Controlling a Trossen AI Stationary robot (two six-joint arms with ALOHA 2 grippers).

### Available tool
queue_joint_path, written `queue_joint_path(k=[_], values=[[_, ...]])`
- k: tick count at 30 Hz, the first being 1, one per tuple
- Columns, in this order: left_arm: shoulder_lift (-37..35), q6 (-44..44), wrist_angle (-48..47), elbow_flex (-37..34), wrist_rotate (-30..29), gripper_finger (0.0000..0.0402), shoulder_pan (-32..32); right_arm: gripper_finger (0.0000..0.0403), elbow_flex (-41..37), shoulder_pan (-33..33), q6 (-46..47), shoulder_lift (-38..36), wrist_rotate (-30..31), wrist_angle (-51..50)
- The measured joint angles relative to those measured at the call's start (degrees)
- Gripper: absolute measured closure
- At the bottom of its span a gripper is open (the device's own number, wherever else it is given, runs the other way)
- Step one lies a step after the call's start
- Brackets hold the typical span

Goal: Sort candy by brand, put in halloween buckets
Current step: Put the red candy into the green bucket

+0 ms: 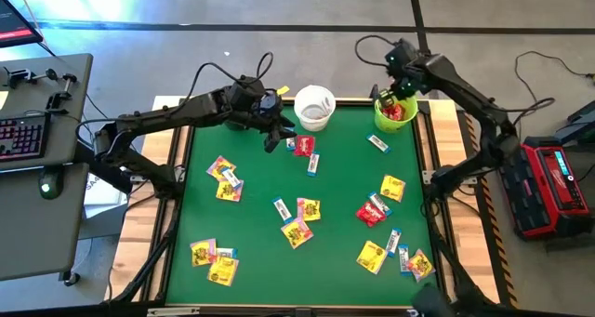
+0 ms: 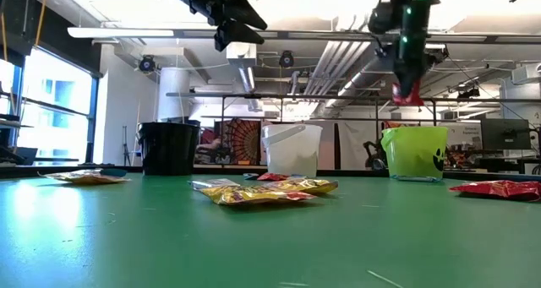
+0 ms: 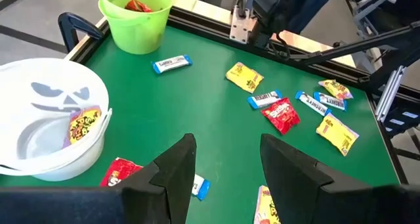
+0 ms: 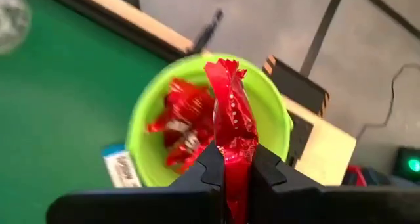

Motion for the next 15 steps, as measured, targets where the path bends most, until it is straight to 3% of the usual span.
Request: queue_joint_path(k=[15], values=[[0.0, 1.4, 0.0, 0.0, -2.5, 0.0238, 0.0, 0.0374, -13.8, -4.0, 5.5, 0.2, 2.5, 9.1]])
